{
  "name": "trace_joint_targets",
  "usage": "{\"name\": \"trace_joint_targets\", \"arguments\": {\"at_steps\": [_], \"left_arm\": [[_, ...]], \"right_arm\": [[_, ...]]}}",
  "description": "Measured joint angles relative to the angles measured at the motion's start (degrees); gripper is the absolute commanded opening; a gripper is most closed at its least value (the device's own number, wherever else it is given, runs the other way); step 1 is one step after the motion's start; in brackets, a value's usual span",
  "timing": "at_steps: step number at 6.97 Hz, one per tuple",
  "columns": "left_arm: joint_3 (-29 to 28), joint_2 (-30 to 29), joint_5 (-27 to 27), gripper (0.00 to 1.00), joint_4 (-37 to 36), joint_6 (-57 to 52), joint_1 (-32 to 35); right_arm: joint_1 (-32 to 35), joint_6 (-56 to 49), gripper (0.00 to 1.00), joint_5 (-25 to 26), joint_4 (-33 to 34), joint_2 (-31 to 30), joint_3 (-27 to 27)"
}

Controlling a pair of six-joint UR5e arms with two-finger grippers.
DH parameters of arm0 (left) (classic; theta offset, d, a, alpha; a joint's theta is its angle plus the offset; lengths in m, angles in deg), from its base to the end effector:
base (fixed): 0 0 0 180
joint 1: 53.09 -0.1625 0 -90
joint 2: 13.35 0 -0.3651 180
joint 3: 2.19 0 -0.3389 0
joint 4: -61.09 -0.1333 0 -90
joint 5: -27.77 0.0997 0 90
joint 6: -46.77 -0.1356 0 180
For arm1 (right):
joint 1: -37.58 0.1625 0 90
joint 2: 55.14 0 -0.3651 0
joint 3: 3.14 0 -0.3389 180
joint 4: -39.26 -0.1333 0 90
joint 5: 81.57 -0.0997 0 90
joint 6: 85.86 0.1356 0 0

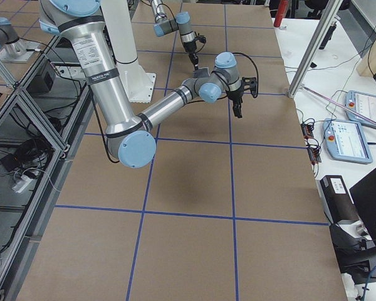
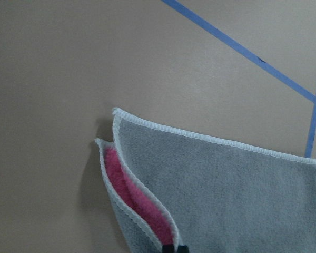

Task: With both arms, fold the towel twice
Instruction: 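Lift the strip end with the left gripper and fold it over the other end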

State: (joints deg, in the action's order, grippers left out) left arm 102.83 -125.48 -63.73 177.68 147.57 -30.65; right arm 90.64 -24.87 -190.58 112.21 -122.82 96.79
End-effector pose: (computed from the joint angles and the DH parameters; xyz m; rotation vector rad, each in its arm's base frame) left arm 0.4804 -0.3388 0.2666 0.0906 1.1226 -0.5039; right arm -0.2818 -0.5231 0.3274 0.3256 -0.8487 0.2478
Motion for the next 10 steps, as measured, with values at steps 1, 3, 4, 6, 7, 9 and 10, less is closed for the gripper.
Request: {"name": "trace_joint_targets", "arguments": {"at_steps": [1,3,4,6,7,9,10], "left_arm": [[-0.2,-1.5,0.0,0.00,-1.2,0.0,-0.1],[-2.0,-5.4,0.0,0.00,-2.9,0.0,-0.2],[-3.0,-7.5,0.0,0.00,-3.6,0.0,-0.3],[-5.5,-11.5,0.0,0.00,-4.5,0.0,-0.4],[-7.7,-14.1,0.0,0.00,-4.6,0.0,-0.4],[-11.5,-17.8,0.1,0.00,-4.6,0.1,-0.4],[-12.4,-18.6,0.1,0.00,-4.6,0.2,-0.4]], "right_arm": [[0.0,0.0,1.00,0.0,0.0,0.0,0.0],[0.1,0.0,1.00,0.2,0.0,0.0,0.0],[0.1,0.0,1.00,0.2,0.0,0.0,-0.1],[0.1,0.0,1.00,0.2,0.0,0.0,-0.1],[0.1,0.1,1.00,0.2,0.0,0.1,-0.1],[0.1,0.1,1.00,0.2,0.0,0.1,0.0],[0.1,0.1,1.00,0.2,0.0,0.1,0.0]]}}
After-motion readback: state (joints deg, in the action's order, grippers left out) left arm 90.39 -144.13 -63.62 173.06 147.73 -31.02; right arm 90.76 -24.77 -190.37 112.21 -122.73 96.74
